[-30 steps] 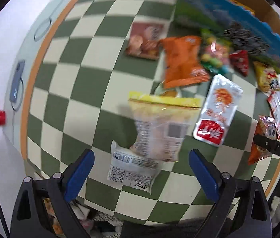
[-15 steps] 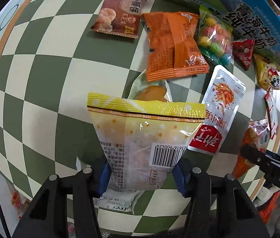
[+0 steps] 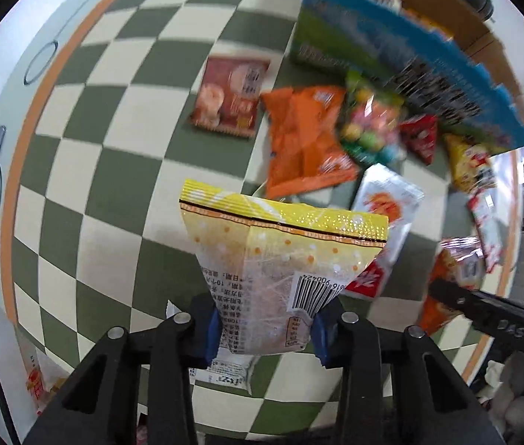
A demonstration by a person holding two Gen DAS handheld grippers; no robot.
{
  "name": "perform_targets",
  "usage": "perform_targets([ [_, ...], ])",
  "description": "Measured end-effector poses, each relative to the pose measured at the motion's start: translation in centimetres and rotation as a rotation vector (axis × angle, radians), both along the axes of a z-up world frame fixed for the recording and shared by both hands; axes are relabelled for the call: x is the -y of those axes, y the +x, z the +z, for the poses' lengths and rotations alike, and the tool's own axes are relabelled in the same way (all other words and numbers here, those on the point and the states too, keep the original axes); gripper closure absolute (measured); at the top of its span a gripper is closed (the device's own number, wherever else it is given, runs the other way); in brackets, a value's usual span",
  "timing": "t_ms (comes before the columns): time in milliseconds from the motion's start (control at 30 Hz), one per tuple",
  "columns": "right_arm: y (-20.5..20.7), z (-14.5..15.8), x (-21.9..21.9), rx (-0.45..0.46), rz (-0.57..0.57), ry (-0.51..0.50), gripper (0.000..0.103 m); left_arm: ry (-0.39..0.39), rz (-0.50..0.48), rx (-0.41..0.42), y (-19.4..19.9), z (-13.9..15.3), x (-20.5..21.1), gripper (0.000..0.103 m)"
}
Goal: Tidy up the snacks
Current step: 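Carry both bags into the box and release them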
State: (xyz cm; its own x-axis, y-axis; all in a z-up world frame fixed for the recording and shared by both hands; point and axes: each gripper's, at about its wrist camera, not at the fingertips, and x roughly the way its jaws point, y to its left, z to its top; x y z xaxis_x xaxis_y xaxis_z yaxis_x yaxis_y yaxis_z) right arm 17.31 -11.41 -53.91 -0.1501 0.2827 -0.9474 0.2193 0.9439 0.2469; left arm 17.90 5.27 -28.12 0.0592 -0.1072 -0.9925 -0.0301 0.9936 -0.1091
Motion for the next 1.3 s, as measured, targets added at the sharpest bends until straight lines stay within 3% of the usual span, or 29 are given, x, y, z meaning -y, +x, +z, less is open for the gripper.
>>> perform_targets([
  [233, 1.0, 4.7, 1.2, 0.071, -0.033, 0.09, 0.046, -0.075, -0.059, 0.121, 3.1, 7.1, 2.9, 0.067],
  [433, 4.0, 10.5, 3.5, 0.183, -0.086, 0.16, 0.046, -0.133, -0.109, 0.19, 9.8, 11.9, 7.2, 0.067],
  [600, 9.4, 14.7, 6.4, 0.278, -0.141, 0.166, 0.046, -0.1, -0.177, 0.221, 17.0, 14.3, 10.5, 0.067],
  [733, 16.2, 15.6, 9.0, 0.318, -0.166, 0.077, 0.046, -0.025, -0.211, 0.192, 23.4, 13.4, 12.0, 0.067],
  [967, 25.3, 12.8, 11.9, 0.276, -0.2, -0.028, 0.046, 0.079, -0.206, 0.058, 33.6, 7.8, 12.3, 0.067],
  [1067, 27.7, 11.2, 12.3, 0.25, -0.201, -0.058, 0.046, 0.075, -0.173, -0.008, 36.3, 5.4, 11.7, 0.067],
  [1300, 31.2, 7.6, 12.2, 0.213, -0.184, -0.105, 0.045, 0.11, -0.168, -0.065, 38.8, 2.4, 12.4, 0.064],
])
